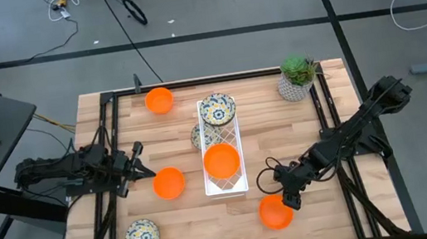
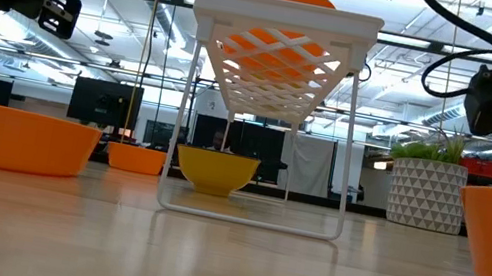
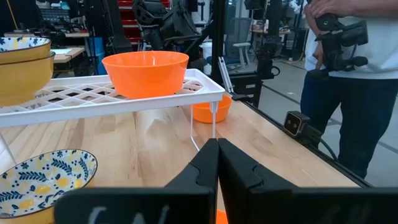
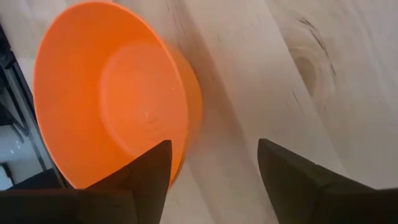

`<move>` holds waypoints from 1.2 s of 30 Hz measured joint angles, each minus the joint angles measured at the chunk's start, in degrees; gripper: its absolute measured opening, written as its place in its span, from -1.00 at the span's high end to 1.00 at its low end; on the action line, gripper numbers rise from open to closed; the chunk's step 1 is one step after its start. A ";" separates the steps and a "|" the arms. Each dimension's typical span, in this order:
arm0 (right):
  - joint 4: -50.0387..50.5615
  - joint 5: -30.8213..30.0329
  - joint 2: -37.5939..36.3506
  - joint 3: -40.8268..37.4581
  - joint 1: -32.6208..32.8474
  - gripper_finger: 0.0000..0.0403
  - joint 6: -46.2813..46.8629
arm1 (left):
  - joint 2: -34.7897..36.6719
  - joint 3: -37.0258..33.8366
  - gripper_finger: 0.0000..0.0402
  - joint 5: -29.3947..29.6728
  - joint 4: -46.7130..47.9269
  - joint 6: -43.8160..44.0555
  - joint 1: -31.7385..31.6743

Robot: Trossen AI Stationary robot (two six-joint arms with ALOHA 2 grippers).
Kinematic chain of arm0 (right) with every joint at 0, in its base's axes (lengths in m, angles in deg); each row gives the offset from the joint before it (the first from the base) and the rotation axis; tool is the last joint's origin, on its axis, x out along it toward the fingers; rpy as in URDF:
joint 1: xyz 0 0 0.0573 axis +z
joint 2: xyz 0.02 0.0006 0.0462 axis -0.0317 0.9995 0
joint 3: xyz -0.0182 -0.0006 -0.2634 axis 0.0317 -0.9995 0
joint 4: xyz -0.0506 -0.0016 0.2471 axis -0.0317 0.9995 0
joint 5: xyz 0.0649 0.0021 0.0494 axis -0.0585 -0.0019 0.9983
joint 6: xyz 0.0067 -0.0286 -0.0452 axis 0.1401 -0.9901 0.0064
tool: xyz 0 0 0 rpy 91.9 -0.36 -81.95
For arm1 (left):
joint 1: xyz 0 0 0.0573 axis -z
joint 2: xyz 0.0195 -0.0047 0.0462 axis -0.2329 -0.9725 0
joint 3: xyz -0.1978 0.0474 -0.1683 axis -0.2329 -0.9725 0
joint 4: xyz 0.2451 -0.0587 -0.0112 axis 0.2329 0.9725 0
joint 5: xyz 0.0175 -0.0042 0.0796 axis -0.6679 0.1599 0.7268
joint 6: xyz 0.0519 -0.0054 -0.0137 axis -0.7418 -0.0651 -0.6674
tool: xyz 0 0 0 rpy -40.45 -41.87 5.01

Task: Pick & Place Mini bowls
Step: Stack the orange bowl on top of the orange bowl on the shelf

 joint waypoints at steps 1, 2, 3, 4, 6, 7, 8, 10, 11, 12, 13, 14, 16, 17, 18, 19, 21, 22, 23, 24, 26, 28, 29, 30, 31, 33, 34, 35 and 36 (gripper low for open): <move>-0.06 0.26 0.00 0.00 0.00 -0.15 0.23 | 0.00 0.00 0.93 0.00 0.00 0.00 0.00; -0.15 0.40 0.00 0.00 -0.01 -0.12 0.51 | 0.01 0.00 0.93 0.00 -0.02 0.00 -0.01; -0.16 0.40 0.00 0.00 0.00 -0.08 0.90 | 0.01 0.00 0.93 0.00 -0.01 0.00 -0.02; -0.20 0.40 0.00 0.02 0.00 -0.05 1.28 | 0.02 0.00 0.93 0.00 0.00 0.00 -0.02; -0.64 0.40 0.00 0.00 0.00 0.04 1.30 | 0.02 0.00 0.93 0.00 0.00 0.00 -0.01; -0.92 0.40 0.00 0.02 0.00 0.08 1.29 | 0.00 0.00 0.93 0.00 0.00 0.00 0.00; -1.19 0.40 0.00 0.02 0.00 0.13 1.30 | 0.01 0.00 0.93 0.00 0.00 0.00 -0.02; -1.66 0.40 0.00 0.02 0.00 0.22 1.29 | 0.02 0.00 0.93 0.00 0.00 0.00 -0.01; -1.84 0.40 0.00 0.02 0.00 0.26 1.28 | 0.02 0.00 0.93 0.00 0.00 0.00 -0.02; -1.95 0.40 0.00 0.02 -0.02 0.31 1.28 | 0.00 0.00 0.93 0.00 0.00 0.00 -0.02; -1.97 0.40 0.00 0.02 -0.01 0.35 1.28 | 0.01 0.00 0.93 0.00 0.00 0.00 -0.02; -1.97 0.42 0.00 0.02 0.00 0.40 1.28 | 0.00 0.00 0.93 0.00 -0.02 0.00 -0.02; -1.97 0.62 0.00 0.02 0.00 0.48 1.28 | 0.00 0.00 0.93 0.00 0.00 0.00 -0.02; -1.97 0.69 0.00 0.02 0.00 0.53 1.29 | 0.00 0.00 0.93 0.00 0.00 0.00 -0.02; -1.96 0.77 0.00 0.03 0.00 0.57 1.29 | 0.01 0.00 0.93 0.00 0.00 0.00 -0.02; -1.97 0.79 0.00 0.04 0.00 0.62 1.30 | 0.01 0.00 0.93 0.00 -0.01 0.00 -0.01; -1.97 0.79 0.00 0.04 0.00 0.70 1.31 | 0.00 0.00 0.93 0.00 -0.02 0.00 -0.02; -1.97 0.79 0.00 0.04 0.00 0.75 1.51 | 0.00 0.00 0.93 0.00 0.00 0.00 -0.02; -1.97 0.80 0.00 0.04 -0.01 0.79 1.90 | 0.01 0.00 0.93 0.00 0.00 0.00 -0.02; -1.97 0.79 0.00 0.04 -0.02 0.83 2.41 | 0.01 0.00 0.93 0.00 -0.01 0.00 -0.02; -1.95 0.79 0.00 0.04 0.00 0.92 2.98 | 0.00 0.00 0.93 0.00 0.00 0.00 -0.02; -2.04 0.79 0.00 0.07 0.00 0.97 2.98 | 0.00 0.00 0.93 0.00 -0.01 0.00 -0.01; -2.04 0.79 0.00 0.07 -0.01 0.97 3.03 | 0.02 0.00 0.93 0.00 0.00 0.00 -0.02; -2.03 0.79 0.00 0.07 0.00 0.97 3.36 | 0.00 0.00 0.93 0.00 0.00 0.00 -0.02; -2.03 0.79 0.00 0.07 0.00 0.97 3.74 | 0.00 0.00 0.93 0.00 -0.01 0.00 -0.02; -2.03 0.80 0.00 0.07 0.00 0.98 4.31 | 0.00 0.00 0.93 0.00 0.00 0.00 0.00; -2.03 0.84 -0.03 0.07 -0.02 0.98 4.29 | 0.01 0.00 0.93 0.00 -0.02 0.00 -0.02; -2.01 0.88 -0.12 0.07 -0.04 0.98 4.32 | 0.00 0.00 0.93 0.00 0.00 0.00 -0.02; -1.97 0.92 -0.33 0.07 -0.07 0.98 4.51 | 0.00 0.00 0.93 0.00 0.00 0.00 -0.02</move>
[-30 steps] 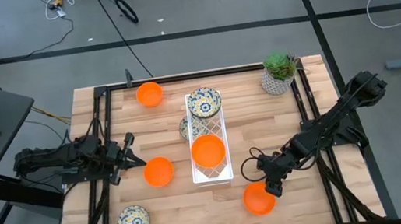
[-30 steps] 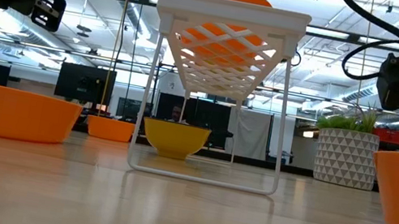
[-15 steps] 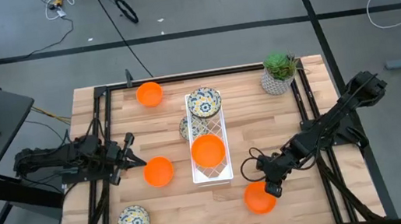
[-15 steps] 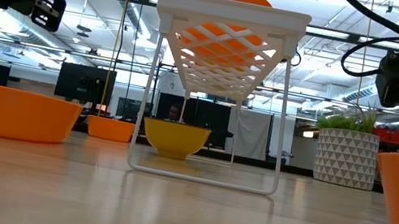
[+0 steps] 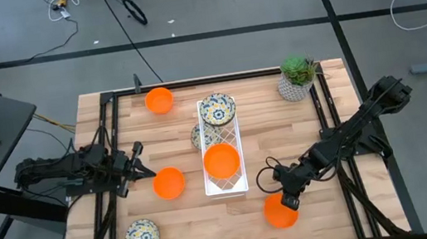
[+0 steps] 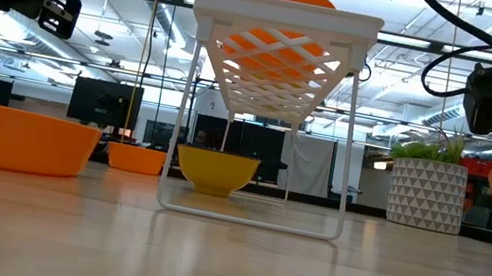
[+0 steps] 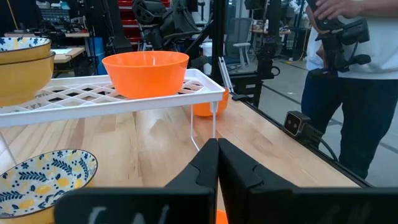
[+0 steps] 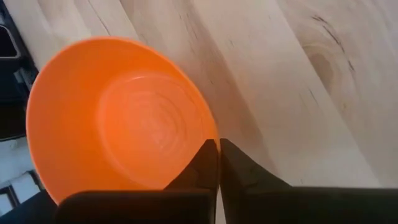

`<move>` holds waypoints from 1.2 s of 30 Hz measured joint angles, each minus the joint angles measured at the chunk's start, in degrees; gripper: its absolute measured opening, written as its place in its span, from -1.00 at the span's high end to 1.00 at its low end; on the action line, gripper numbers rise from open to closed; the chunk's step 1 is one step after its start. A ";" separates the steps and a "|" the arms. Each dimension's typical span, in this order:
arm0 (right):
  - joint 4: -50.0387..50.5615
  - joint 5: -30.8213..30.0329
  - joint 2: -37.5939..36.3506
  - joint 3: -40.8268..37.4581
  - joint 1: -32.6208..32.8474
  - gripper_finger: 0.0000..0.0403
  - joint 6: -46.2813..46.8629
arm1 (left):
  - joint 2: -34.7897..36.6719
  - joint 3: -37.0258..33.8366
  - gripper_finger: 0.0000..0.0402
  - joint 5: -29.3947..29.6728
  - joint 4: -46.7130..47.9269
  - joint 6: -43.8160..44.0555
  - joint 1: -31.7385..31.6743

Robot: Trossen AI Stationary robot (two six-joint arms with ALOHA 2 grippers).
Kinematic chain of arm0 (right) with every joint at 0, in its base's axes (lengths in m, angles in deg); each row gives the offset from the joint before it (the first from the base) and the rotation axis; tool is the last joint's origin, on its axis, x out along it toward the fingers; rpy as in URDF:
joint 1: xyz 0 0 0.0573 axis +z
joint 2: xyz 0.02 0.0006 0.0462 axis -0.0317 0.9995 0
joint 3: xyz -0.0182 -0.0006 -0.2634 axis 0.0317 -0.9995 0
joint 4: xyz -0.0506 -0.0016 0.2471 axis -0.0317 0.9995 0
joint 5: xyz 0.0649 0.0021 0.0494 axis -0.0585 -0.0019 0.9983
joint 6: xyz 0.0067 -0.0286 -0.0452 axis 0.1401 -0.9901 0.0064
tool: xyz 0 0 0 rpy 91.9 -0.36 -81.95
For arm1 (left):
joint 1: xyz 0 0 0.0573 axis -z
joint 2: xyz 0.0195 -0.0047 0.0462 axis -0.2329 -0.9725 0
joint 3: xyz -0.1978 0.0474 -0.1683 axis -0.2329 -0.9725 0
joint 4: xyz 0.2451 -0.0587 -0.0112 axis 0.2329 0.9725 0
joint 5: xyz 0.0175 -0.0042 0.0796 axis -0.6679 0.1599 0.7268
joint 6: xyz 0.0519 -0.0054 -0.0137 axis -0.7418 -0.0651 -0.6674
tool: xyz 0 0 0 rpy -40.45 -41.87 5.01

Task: Pick & Place Mini bowls
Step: Stack the orange bowl on top of the orange bowl on the shelf

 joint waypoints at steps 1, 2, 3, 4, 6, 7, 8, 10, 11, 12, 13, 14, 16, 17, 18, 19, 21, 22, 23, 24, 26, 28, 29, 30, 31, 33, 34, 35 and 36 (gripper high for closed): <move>-0.10 0.10 -0.25 0.00 0.00 0.98 0.41 | 0.01 0.00 0.93 0.00 0.00 0.00 0.01; -0.14 0.27 -0.55 0.00 0.00 0.99 1.18 | 0.00 0.00 0.93 0.00 0.00 0.00 0.00; -0.09 0.41 -0.90 0.00 0.00 0.99 1.53 | 0.02 0.00 0.93 0.00 0.00 0.00 0.02; -0.24 0.51 -1.21 0.00 0.00 0.99 1.87 | 0.01 0.00 0.93 0.00 -0.01 0.00 0.01; -0.33 0.55 -2.11 0.00 0.00 0.99 2.80 | 0.01 0.00 0.93 0.00 0.00 0.00 0.00; -0.36 0.60 -2.65 0.03 0.00 0.99 3.18 | 0.00 0.00 0.93 0.00 0.00 0.00 0.02; -0.12 0.75 -3.10 0.27 0.00 0.99 3.61 | 0.02 0.00 0.93 0.00 -0.02 0.00 0.00; 0.87 0.79 -3.74 1.44 0.00 0.99 3.80 | 0.00 0.00 0.93 0.00 0.00 0.00 0.02; 1.57 0.67 -4.03 2.42 0.00 0.99 3.65 | 0.02 0.00 0.93 0.00 -0.02 0.00 0.00; 2.34 0.47 -4.19 3.57 0.00 0.99 3.32 | 0.02 0.02 0.93 0.00 0.00 0.00 0.02; 3.23 0.21 -4.38 4.72 -0.06 0.99 2.70 | 0.00 0.02 0.93 0.00 0.00 0.00 0.00; 4.28 -0.13 -4.54 5.91 -0.21 0.99 2.28 | 0.02 0.02 0.93 0.00 -0.02 0.00 0.00; 5.96 -0.26 -4.59 8.38 -0.75 1.00 1.26 | 0.00 0.02 0.93 0.00 0.00 0.00 0.00; 6.96 -0.34 -4.57 9.72 -1.11 1.00 1.06 | 0.00 0.02 0.93 0.00 0.00 0.00 0.00; 8.04 -0.37 -4.59 11.14 -1.51 1.00 0.71 | 0.02 0.02 0.93 0.00 -0.02 0.00 0.01; 9.22 -0.38 -4.58 12.52 -1.91 1.00 0.08 | 0.01 0.02 0.93 0.00 -0.01 0.00 0.00; 11.32 -0.39 -4.57 15.30 -2.80 1.00 -1.24 | 0.02 0.02 0.93 0.00 -0.02 0.00 0.00; 12.40 -0.41 -4.59 16.71 -3.19 1.00 -1.73 | 0.02 0.02 0.93 0.00 -0.01 0.00 0.01; 13.51 -0.45 -4.59 18.05 -3.57 1.00 -2.21 | 0.00 0.02 0.93 0.00 0.01 0.00 0.00; 14.58 -0.61 -4.59 19.37 -3.96 1.00 -2.43 | 0.01 0.02 0.93 0.00 0.00 0.00 0.02; 16.81 -1.05 -4.59 21.86 -4.71 1.00 -2.89 | 0.02 0.02 0.93 0.00 0.00 0.00 0.00; 18.47 -1.20 -4.59 24.18 -5.59 1.00 -3.08 | 0.02 0.02 0.93 0.00 -0.02 0.00 0.00; 19.21 -1.20 -4.59 25.31 -6.11 1.00 -3.10 | 0.02 0.02 0.93 0.00 -0.02 0.00 0.01; 19.75 -1.20 -4.59 26.28 -6.74 1.00 -3.20 | 0.02 0.02 0.93 0.00 0.00 0.00 0.00; 20.28 -1.22 -4.57 27.28 -7.39 1.00 -3.28 | 0.02 0.02 0.93 0.00 0.00 0.00 0.01; 21.70 -1.26 -4.57 29.32 -8.76 1.00 -3.28 | 0.02 0.02 0.93 0.00 0.00 0.00 0.00; 22.27 -1.49 -4.57 30.26 -9.48 1.00 -3.29 | 0.02 0.02 0.93 0.00 0.00 0.00 0.00; 22.77 -1.68 -4.57 31.23 -10.17 1.00 -3.33 | 0.02 0.02 0.93 0.00 -0.02 0.00 0.02; 23.31 -1.82 -4.57 32.18 -10.90 1.00 -3.54 | 0.01 0.02 0.93 0.00 0.00 0.00 0.00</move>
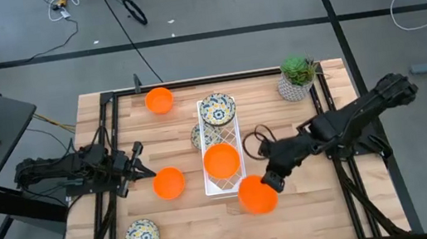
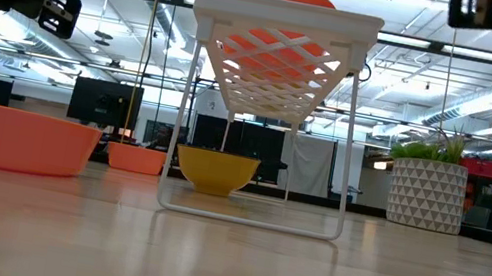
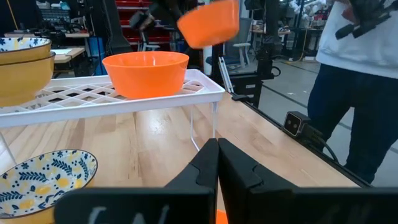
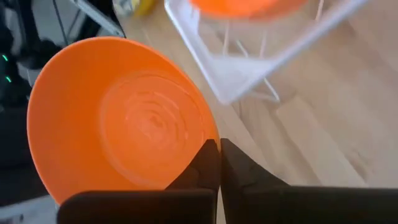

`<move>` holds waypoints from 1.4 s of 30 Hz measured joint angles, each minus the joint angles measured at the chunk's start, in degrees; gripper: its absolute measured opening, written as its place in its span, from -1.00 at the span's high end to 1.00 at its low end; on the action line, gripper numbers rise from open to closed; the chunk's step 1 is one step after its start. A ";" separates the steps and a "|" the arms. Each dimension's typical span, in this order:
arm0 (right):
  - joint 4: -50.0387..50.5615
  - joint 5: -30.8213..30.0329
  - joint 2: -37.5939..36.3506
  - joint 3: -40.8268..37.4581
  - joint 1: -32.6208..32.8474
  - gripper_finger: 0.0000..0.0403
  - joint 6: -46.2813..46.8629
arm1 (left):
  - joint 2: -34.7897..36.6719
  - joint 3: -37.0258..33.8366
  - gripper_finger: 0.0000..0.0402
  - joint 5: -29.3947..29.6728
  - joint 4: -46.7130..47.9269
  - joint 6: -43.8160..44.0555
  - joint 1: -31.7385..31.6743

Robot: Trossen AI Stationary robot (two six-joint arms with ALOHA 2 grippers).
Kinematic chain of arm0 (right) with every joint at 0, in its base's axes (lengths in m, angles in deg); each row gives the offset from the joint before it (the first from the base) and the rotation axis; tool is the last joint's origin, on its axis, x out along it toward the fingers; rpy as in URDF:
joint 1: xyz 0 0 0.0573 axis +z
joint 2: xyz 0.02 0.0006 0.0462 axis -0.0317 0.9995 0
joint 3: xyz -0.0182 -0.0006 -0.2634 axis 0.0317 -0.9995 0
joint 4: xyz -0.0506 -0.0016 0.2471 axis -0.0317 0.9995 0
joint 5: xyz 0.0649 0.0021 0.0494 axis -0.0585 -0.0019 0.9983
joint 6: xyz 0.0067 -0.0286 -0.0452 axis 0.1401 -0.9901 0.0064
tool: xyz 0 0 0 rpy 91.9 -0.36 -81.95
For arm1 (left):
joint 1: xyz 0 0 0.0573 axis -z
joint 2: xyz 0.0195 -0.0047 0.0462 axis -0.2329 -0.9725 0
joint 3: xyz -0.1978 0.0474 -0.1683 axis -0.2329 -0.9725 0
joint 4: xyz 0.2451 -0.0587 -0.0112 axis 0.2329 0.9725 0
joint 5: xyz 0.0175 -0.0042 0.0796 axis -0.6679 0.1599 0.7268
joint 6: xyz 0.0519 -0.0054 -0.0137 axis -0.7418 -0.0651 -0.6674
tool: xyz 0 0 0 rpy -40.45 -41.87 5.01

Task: Pick & Place Mini bowls
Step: Stack the orange bowl on top of the orange bowl on the shelf

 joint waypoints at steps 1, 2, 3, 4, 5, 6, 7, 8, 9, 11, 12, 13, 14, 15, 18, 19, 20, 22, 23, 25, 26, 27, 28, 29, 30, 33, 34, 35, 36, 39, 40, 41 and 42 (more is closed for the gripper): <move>0.51 -0.23 0.00 0.94 -0.72 1.00 -0.24 | -0.01 0.00 0.93 0.00 0.00 0.00 0.00; 0.93 -0.42 0.00 1.87 -1.43 1.00 -0.23 | 0.01 0.00 0.93 0.00 0.00 0.00 0.02; 1.24 -0.74 0.00 2.78 -2.16 1.00 -0.24 | 0.01 0.00 0.93 0.00 0.00 0.00 0.00; 1.48 -1.01 0.00 3.58 -2.96 1.00 -0.26 | 0.00 0.00 0.93 0.00 -0.01 0.00 0.00; 1.67 -1.34 0.00 4.31 -3.66 1.00 -0.26 | 0.01 0.00 0.93 0.00 0.00 0.00 0.00; 1.73 -1.54 0.00 4.90 -4.44 1.00 -0.14 | 0.01 0.00 0.93 0.00 0.00 0.00 0.01; 1.74 -1.78 0.00 5.46 -5.17 1.00 0.14 | 0.01 0.00 0.93 0.00 -0.02 0.00 0.00; 1.73 -2.02 0.07 6.00 -5.92 1.00 0.33 | 0.00 0.00 0.93 0.00 0.00 0.00 0.00; 1.75 -2.39 0.37 6.62 -6.66 1.00 0.37 | 0.00 0.00 0.93 0.00 0.00 0.00 0.01; 2.33 -2.77 1.16 7.77 -8.17 1.00 0.45 | 0.01 0.00 0.93 0.00 0.00 0.00 0.00; 2.66 -2.88 1.67 8.28 -8.88 1.00 0.45 | 0.01 0.00 0.93 0.00 0.00 0.00 0.02; 2.67 -3.01 2.16 8.90 -9.54 1.00 0.46 | 0.01 0.00 0.93 0.00 0.00 0.00 0.02; 2.50 -3.34 2.68 9.45 -10.14 1.00 0.46 | 0.01 0.00 0.93 0.00 0.00 0.00 0.00; 2.48 -3.71 3.18 10.06 -10.71 1.00 0.46 | 0.01 0.00 0.93 0.00 0.00 0.00 0.02; 2.48 -3.91 4.70 11.70 -12.40 1.00 0.48 | 0.00 0.00 0.93 0.00 0.00 0.00 0.02; 2.58 -3.91 5.27 12.29 -12.91 1.00 0.68 | 0.01 0.00 0.93 0.00 -0.02 0.00 0.00; 2.79 -3.89 5.76 12.85 -13.40 1.00 1.05 | 0.01 0.00 0.93 0.00 0.00 0.00 0.01; 3.00 -3.67 6.71 14.05 -14.50 1.00 1.16 | -0.01 0.00 0.93 0.00 -0.02 0.00 0.00; 3.21 -3.21 7.14 14.64 -15.08 1.00 1.15 | 0.01 0.00 0.93 0.00 -0.02 0.00 0.00; 4.24 -2.18 8.08 15.68 -16.25 1.00 0.44 | 0.00 0.00 0.93 0.00 -0.01 0.00 0.01; 4.67 -1.65 8.49 16.07 -16.83 1.00 -0.02 | 0.00 0.00 0.93 0.00 -0.01 0.00 0.01; 4.98 -1.19 9.03 16.50 -17.44 1.00 -0.67 | -0.01 0.00 0.93 0.00 0.00 0.00 0.01; 5.05 -0.61 9.48 16.79 -18.05 1.00 -1.41 | 0.01 0.00 0.93 0.00 0.00 0.00 0.01; 5.34 0.22 9.80 16.91 -18.58 1.00 -2.18 | -0.01 0.00 0.93 0.00 0.00 0.00 0.00; 5.75 0.62 10.06 16.92 -19.16 1.00 -3.09 | 0.01 0.00 0.93 0.00 0.02 0.00 0.00; 5.98 2.35 10.74 16.92 -21.03 1.00 -4.75 | 0.00 0.00 0.93 0.00 0.00 0.00 0.02; 6.01 3.23 10.92 16.92 -21.58 1.00 -5.59 | -0.01 0.00 0.93 0.00 -0.01 0.00 0.01; 6.00 3.75 11.01 16.92 -22.03 1.00 -6.10 | 0.00 0.00 0.93 0.00 -0.01 0.00 0.01; 6.01 4.06 11.11 16.92 -22.39 1.00 -6.68 | -0.01 0.00 0.93 0.00 0.01 0.00 0.01; 6.39 4.63 11.17 16.92 -23.04 1.00 -7.97 | -0.01 0.00 0.93 0.00 0.00 0.00 0.00; 6.48 5.01 11.17 16.92 -23.09 1.00 -8.39 | -0.01 0.00 0.93 0.00 0.02 0.00 0.02; 6.70 5.19 11.17 16.99 -23.08 1.00 -8.76 | -0.01 0.00 0.93 0.00 -0.02 0.00 0.00; 7.81 5.25 11.21 17.39 -23.05 1.00 -8.84 | 0.01 0.00 0.93 0.00 -0.01 0.00 0.00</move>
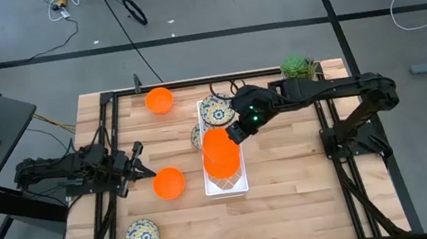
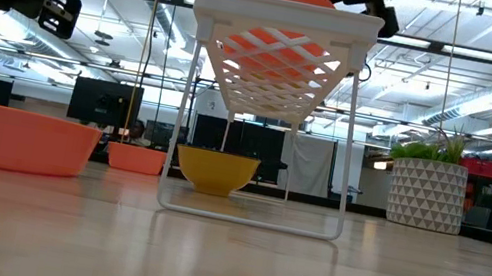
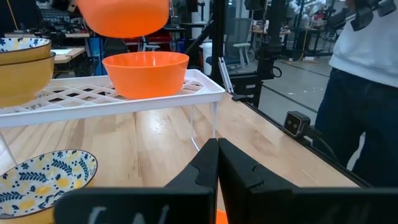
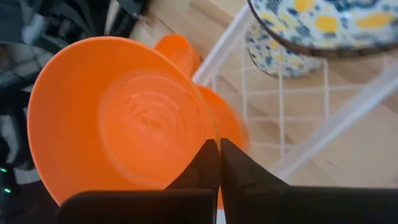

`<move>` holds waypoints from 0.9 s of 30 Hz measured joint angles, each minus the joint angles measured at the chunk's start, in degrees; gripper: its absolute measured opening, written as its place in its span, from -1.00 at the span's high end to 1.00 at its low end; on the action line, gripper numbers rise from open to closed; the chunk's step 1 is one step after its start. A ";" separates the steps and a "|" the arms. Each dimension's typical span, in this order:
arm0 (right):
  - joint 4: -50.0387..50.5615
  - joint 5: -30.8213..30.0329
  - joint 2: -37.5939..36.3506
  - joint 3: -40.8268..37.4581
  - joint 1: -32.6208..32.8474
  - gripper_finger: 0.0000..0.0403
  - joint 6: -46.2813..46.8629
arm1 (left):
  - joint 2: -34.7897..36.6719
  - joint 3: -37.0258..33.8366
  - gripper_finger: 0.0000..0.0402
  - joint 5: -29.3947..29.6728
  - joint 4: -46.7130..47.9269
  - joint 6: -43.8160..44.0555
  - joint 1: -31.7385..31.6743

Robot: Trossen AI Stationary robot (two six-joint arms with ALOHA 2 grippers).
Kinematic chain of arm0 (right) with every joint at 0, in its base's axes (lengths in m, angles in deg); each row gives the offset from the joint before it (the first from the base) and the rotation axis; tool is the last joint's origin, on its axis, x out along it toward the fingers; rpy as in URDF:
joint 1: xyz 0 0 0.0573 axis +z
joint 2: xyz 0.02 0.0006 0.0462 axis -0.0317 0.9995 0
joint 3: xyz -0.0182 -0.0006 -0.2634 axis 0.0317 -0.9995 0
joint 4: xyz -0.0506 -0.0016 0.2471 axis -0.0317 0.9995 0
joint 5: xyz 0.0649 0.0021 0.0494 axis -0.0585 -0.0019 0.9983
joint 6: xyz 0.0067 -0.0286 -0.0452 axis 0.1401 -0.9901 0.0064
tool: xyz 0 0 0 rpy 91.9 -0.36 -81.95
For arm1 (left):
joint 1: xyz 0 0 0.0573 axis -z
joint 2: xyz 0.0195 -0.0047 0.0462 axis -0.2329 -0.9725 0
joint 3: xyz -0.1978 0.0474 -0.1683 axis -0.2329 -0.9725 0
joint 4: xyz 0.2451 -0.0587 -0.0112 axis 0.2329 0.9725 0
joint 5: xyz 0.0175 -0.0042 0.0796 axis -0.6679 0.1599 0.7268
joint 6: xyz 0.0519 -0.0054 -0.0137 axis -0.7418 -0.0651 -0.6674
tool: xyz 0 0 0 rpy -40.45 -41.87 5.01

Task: Pick & Place Mini bowls
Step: Stack the orange bowl on top of the orange bowl on the shelf

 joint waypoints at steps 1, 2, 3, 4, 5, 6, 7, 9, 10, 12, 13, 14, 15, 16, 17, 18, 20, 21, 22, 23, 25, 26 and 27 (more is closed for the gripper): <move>1.53 -0.01 0.01 0.60 0.00 1.00 -0.21 | -0.02 0.00 0.93 0.00 0.04 0.00 0.00; 2.76 0.01 0.03 1.38 0.01 1.00 -0.64 | -0.02 0.00 0.93 0.00 0.02 0.00 0.00; 3.55 0.00 0.29 2.38 0.02 1.00 -1.08 | -0.01 0.00 0.93 0.00 -0.01 0.00 0.00; 4.37 0.00 0.57 3.45 0.01 1.00 -1.61 | -0.01 0.00 0.93 0.00 0.02 0.00 0.00; 5.80 -0.10 1.03 4.57 -0.07 1.00 -2.01 | -0.02 0.00 0.93 0.00 0.04 0.00 0.01; 7.33 -0.46 1.50 5.70 -0.13 1.00 -2.31 | -0.01 0.00 0.93 0.00 0.00 0.00 0.00; 8.05 -0.64 2.10 6.85 -0.25 1.00 -2.67 | 0.00 0.00 0.93 0.00 -0.01 0.00 0.00; 9.12 -0.79 3.39 9.46 -0.54 1.00 -3.27 | -0.02 0.00 0.93 0.00 0.01 0.00 0.00; 10.29 -0.79 4.14 10.71 -0.64 1.00 -3.67 | 0.00 0.00 0.93 0.00 -0.01 0.00 0.00; 11.93 -0.82 5.88 13.19 -0.75 1.00 -5.11 | -0.02 0.00 0.93 0.00 0.04 0.00 0.02; 12.62 -0.85 6.81 14.36 -0.80 1.00 -5.83 | -0.01 0.00 0.93 0.00 0.00 0.00 0.01; 13.37 -0.83 7.65 15.44 -0.83 1.00 -6.24 | 0.00 0.00 0.93 0.00 -0.01 0.00 0.01; 14.24 -0.75 8.31 16.44 -0.83 1.00 -6.95 | -0.02 0.00 0.93 0.00 0.04 0.00 0.01; 14.81 -0.71 8.93 17.25 -0.82 1.00 -7.58 | -0.02 0.00 0.93 0.00 0.03 0.00 0.02; 15.12 -0.47 9.49 17.96 -0.81 1.00 -8.26 | 0.00 0.00 0.93 0.00 -0.01 0.00 0.00; 15.55 -0.18 9.95 18.51 -0.81 1.00 -8.84 | -0.02 0.00 0.93 0.00 0.01 0.00 0.00; 16.78 0.07 10.97 19.36 -0.80 1.00 -10.34 | 0.00 0.00 0.93 0.00 -0.02 0.00 0.02; 17.59 0.08 11.51 19.77 -0.80 1.00 -11.04 | 0.00 0.00 0.93 0.00 -0.02 0.00 0.01; 18.51 0.07 11.95 19.96 -0.79 1.00 -11.97 | -0.02 0.00 0.93 0.00 0.05 0.00 0.00; 19.41 0.05 12.45 20.13 -0.73 1.00 -12.95 | -0.02 0.00 0.93 0.00 0.03 0.00 0.00; 20.23 -0.07 13.07 20.31 -0.59 1.00 -14.83 | -0.02 0.00 0.93 0.00 0.02 0.00 0.01; 20.44 -0.07 13.35 20.31 -0.58 1.00 -16.09 | -0.02 0.00 0.93 0.00 0.02 0.00 0.02; 20.41 -0.09 13.54 20.31 -0.46 1.00 -17.51 | 0.00 0.00 0.93 0.00 -0.01 0.00 0.00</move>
